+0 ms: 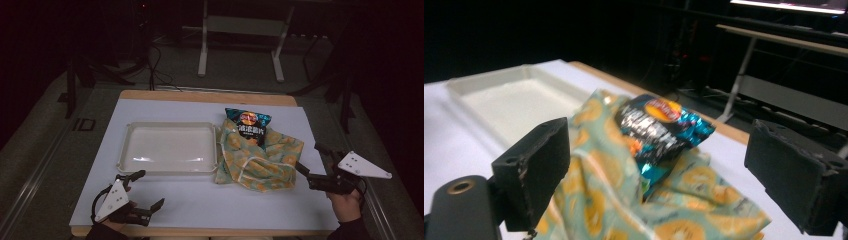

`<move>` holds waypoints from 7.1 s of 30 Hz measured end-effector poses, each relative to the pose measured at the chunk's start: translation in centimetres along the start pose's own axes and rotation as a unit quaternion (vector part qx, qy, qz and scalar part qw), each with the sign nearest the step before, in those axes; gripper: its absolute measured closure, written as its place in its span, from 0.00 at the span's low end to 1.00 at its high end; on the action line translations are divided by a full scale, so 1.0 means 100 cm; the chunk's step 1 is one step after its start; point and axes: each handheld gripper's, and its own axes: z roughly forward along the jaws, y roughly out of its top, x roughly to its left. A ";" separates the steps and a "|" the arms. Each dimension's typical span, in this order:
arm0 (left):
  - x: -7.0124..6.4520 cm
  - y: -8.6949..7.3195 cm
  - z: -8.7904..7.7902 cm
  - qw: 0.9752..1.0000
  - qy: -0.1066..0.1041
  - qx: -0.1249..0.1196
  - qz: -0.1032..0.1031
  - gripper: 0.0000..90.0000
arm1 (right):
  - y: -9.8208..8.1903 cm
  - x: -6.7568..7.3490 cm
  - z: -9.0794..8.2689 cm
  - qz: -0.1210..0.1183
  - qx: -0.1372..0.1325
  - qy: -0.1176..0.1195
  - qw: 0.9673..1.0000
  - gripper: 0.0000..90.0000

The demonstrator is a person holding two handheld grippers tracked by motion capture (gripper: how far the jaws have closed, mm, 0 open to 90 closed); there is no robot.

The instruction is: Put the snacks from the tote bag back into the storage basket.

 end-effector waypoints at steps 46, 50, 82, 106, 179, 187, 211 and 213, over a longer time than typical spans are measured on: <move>-0.002 0.000 0.001 1.000 0.004 0.008 0.002 0.00 | 0.035 -0.065 0.139 0.050 0.059 0.002 0.997 0.15; -0.003 -0.001 -0.001 1.000 0.009 0.010 0.005 0.00 | 0.033 -0.071 0.153 0.051 0.067 0.002 0.996 0.15; -0.008 -0.008 -0.026 0.999 0.041 0.016 -0.012 0.00 | -0.021 -0.102 0.232 0.098 0.199 0.065 0.973 0.15; -0.009 -0.007 -0.027 0.999 0.034 0.018 -0.010 0.00 | -0.028 -0.090 0.244 0.071 0.277 0.131 0.949 0.93; -0.007 -0.003 -0.011 1.000 0.005 0.018 -0.002 0.00 | 0.192 -0.056 0.131 -0.044 0.070 0.099 0.992 1.00; -0.007 -0.003 -0.011 1.000 0.004 0.017 -0.002 0.00 | 0.202 -0.024 0.156 -0.060 0.063 0.132 0.987 1.00; -0.008 -0.003 -0.013 1.000 -0.001 0.016 0.000 0.00 | 0.189 0.047 0.216 -0.062 0.043 0.235 0.969 1.00; -0.008 -0.002 -0.013 1.000 -0.001 0.014 -0.001 0.00 | 0.180 0.053 0.224 -0.053 0.037 0.249 0.966 1.00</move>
